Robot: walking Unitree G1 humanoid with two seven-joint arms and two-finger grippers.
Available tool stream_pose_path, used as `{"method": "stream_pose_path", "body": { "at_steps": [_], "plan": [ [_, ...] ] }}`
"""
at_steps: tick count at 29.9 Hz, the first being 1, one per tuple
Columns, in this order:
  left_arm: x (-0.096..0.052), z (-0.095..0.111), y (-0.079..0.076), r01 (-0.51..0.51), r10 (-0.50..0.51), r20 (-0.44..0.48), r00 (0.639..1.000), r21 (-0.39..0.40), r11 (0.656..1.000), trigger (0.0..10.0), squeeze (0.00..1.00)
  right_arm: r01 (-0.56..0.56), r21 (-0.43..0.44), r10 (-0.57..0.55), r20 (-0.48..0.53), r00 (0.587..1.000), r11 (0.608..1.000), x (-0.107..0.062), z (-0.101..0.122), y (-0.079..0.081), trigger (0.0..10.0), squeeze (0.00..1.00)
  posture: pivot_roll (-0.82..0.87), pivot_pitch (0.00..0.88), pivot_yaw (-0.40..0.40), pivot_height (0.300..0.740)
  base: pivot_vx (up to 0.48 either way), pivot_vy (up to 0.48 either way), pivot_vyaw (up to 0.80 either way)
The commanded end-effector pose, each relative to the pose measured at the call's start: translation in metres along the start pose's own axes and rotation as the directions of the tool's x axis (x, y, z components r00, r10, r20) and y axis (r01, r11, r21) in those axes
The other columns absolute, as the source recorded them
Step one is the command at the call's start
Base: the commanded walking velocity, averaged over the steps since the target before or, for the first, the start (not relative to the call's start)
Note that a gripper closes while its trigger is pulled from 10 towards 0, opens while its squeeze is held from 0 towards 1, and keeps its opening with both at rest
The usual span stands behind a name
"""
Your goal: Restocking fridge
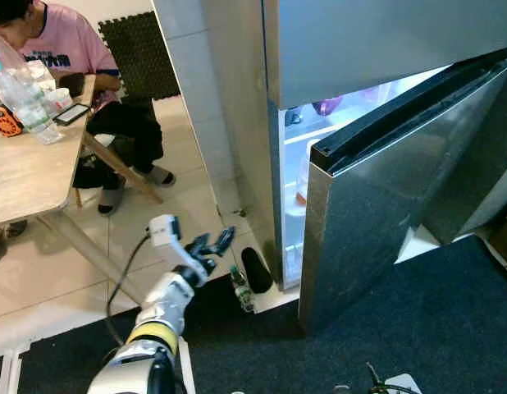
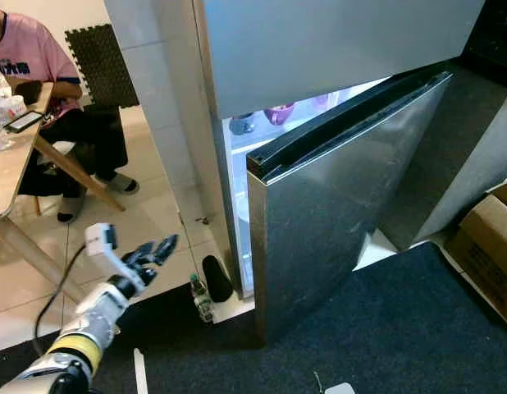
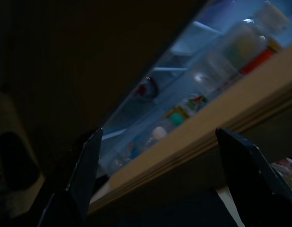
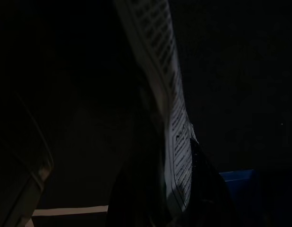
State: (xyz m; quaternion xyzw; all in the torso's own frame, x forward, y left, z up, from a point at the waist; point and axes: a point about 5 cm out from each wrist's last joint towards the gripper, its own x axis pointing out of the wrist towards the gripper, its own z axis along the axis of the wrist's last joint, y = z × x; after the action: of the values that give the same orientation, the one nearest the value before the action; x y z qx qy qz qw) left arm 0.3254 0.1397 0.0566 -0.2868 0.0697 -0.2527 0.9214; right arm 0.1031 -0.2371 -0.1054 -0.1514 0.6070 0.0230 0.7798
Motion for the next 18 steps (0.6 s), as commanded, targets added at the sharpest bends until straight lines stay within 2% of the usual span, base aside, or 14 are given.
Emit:
{"method": "stream_pose_path", "body": {
  "at_steps": [1, 4, 5, 6, 7, 9, 11, 13, 14, 18],
  "plan": [
    [0.012, 0.008, -0.013, 0.056, -0.057, 0.022, 0.998, 0.062, 0.997, 10.0, 0.0, -0.001, 0.024, 0.0, 0.016, 1.0, 1.0, 0.0, 0.003, 0.003, 10.0, 0.0, -0.08, 0.094, 0.073, 0.74, 0.0, 0.0, 0.0],
    [0.034, 0.013, -0.038, 0.102, -0.108, 0.064, 0.992, 0.083, 0.991, 10.0, 0.0, 0.007, 0.033, -0.008, 0.03, 1.0, 0.999, 0.0, 0.007, 0.002, 10.0, 0.0, -0.08, 0.094, 0.073, 0.74, 0.0, 0.0, 0.0],
    [0.034, 0.013, -0.038, 0.102, -0.108, 0.064, 0.992, 0.083, 0.991, 10.0, 0.0, 0.007, 0.033, -0.008, 0.03, 1.0, 0.999, 0.0, 0.007, 0.002, 10.0, 0.0, -0.08, 0.094, 0.073, 0.74, 0.0, 0.0, 0.0],
    [0.046, 0.012, -0.051, 0.111, -0.117, 0.062, 0.991, 0.101, 0.989, 10.0, 0.0, 0.012, 0.034, -0.013, 0.035, 0.999, 0.999, 0.0, 0.008, 0.001, 10.0, 0.0, -0.09, 0.09, 0.072, 0.74, 0.0, 0.0, 0.0],
    [0.046, 0.012, -0.051, 0.111, -0.117, 0.062, 0.991, 0.101, 0.989, 10.0, 0.0, 0.012, 0.034, -0.013, 0.035, 0.999, 0.999, 0.0, 0.008, 0.001, 10.0, 0.0, -0.09, 0.09, 0.072, 0.74, 0.0, 0.0, 0.0],
    [0.056, 0.017, -0.062, 0.115, -0.12, 0.103, 0.987, 0.056, 0.992, 10.0, 0.0, 0.016, 0.033, -0.017, 0.037, 0.999, 0.999, 0.0, 0.008, 0.0, 10.0, 0.0, -0.1, 0.09, 0.071, 0.74, 0.0, 0.0, 0.0],
    [0.065, 0.021, -0.073, 0.119, -0.123, 0.118, 0.985, 0.043, 0.992, 10.0, 0.0, 0.022, 0.034, -0.023, 0.037, 0.999, 0.999, 0.0, 0.008, -0.002, 10.0, 0.0, -0.1, 0.093, 0.069, 0.74, 0.0, 0.0, 0.0],
    [0.065, 0.021, -0.073, 0.119, -0.123, 0.118, 0.985, 0.043, 0.992, 10.0, 0.0, 0.022, 0.034, -0.023, 0.037, 0.999, 0.999, 0.0, 0.008, -0.002, 10.0, 0.0, -0.1, 0.093, 0.069, 0.74, 0.0, 0.0, 0.0],
    [0.071, 0.023, -0.077, 0.093, -0.098, 0.12, 0.988, 0.044, 0.995, 10.0, 0.0, 0.025, 0.035, -0.026, 0.036, 0.999, 0.999, 0.0, 0.008, -0.003, 10.0, 0.0, -0.11, 0.096, 0.069, 0.74, 0.0, 0.0, 0.0],
    [0.076, 0.025, -0.076, 0.025, -0.029, 0.104, 0.994, 0.04, 0.999, 10.0, 0.0, 0.029, 0.035, -0.03, 0.033, 0.999, 0.999, 0.0, 0.006, -0.004, 10.0, 0.0, -0.12, 0.101, 0.068, 0.74, 0.0, 0.0, 0.0]
  ]
}}
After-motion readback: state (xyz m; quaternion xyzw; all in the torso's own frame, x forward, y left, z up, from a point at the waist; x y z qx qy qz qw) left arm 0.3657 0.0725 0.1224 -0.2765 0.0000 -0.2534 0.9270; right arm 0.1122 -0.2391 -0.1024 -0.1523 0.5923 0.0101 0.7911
